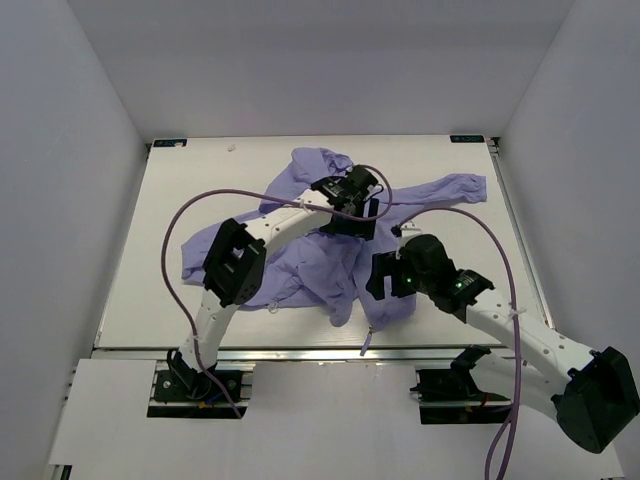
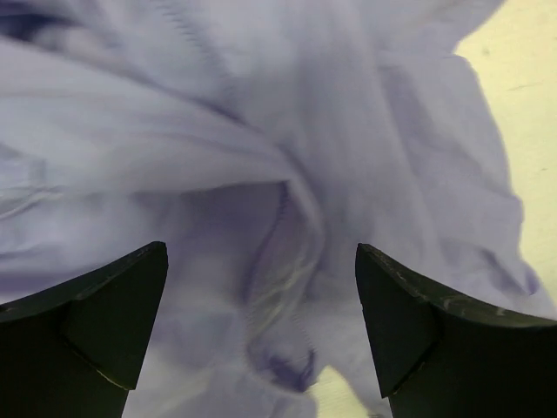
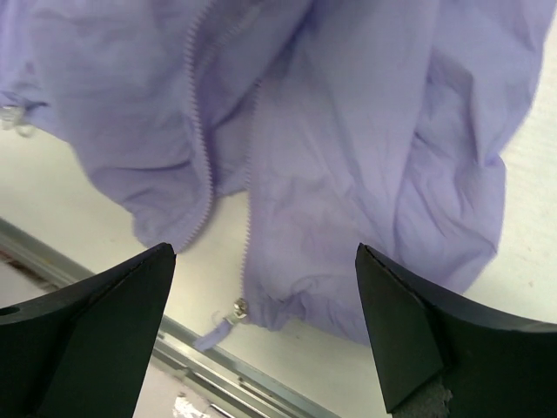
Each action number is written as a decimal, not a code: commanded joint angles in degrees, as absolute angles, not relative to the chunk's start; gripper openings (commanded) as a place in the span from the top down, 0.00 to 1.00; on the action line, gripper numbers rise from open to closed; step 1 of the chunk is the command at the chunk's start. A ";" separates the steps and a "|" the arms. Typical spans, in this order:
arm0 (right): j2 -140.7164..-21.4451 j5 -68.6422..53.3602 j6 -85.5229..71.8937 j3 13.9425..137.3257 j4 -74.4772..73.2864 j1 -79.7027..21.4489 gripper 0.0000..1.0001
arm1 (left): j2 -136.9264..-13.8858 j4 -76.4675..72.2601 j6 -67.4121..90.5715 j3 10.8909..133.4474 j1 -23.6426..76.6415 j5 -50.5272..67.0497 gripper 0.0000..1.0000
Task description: Zip up the jacket
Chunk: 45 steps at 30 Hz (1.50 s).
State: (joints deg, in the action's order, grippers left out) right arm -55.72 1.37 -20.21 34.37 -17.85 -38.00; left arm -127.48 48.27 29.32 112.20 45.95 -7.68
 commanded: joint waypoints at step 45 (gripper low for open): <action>-80.52 3.96 -20.83 50.45 -19.50 -41.84 0.11 | -105.25 32.26 29.79 81.14 29.88 -5.98 0.02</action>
State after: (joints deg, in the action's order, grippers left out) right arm -84.90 1.93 -22.17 49.04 -15.62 -41.71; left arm -115.94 32.40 30.02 84.18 29.58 -7.66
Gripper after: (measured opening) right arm 0.894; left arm 0.979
